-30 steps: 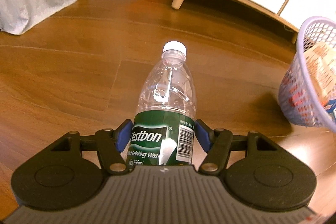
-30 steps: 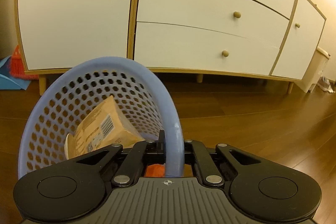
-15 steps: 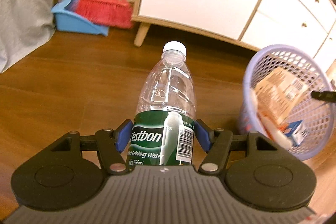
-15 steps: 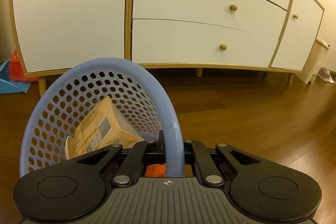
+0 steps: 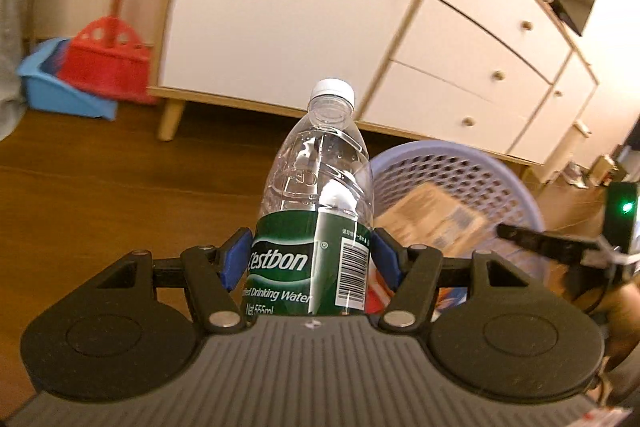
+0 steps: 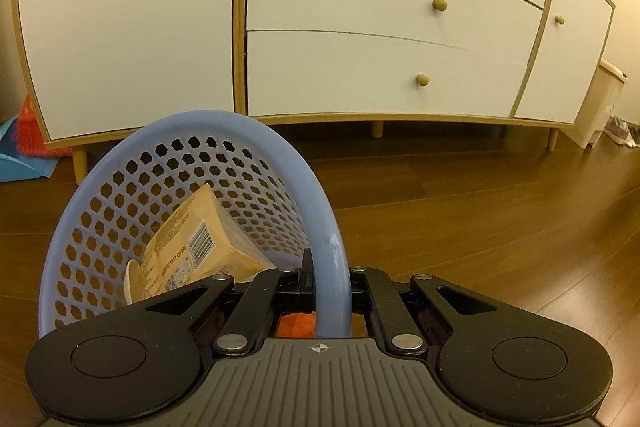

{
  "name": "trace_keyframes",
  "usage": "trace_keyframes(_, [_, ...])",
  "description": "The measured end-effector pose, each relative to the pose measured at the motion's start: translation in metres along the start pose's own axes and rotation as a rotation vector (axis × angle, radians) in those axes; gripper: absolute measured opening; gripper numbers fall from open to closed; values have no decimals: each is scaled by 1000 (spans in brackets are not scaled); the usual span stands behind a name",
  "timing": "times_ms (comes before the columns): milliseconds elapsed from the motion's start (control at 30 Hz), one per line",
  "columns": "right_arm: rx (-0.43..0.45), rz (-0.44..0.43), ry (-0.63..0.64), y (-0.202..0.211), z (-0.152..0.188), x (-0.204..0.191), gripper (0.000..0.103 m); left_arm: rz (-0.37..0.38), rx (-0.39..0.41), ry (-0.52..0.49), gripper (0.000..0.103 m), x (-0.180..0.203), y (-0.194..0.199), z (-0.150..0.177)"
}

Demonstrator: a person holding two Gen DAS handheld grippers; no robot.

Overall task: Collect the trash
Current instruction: 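Lift the water bottle and carry it over the basket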

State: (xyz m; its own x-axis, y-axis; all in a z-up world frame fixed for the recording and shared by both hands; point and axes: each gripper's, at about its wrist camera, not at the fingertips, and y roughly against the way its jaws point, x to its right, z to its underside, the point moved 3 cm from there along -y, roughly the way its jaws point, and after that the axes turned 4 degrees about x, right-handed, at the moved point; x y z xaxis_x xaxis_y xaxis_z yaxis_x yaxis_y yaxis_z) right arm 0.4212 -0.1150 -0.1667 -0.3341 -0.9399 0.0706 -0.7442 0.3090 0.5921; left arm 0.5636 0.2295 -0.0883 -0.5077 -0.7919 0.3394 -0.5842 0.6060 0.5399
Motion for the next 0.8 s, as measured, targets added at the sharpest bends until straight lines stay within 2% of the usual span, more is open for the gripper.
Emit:
trace_keyframes(267, [-7,-7,-7,-1,-2,4,1,70,-14,-46,60,37,-23,-4])
trace_keyframes(600, [-10,-7,-15,1,1,4,1,137,-40,-50,60,61,-43,-1])
trace_keyframes(800, [-12,-2,-26,1,1,6,1,186,-100,-41,61,73,-59,2])
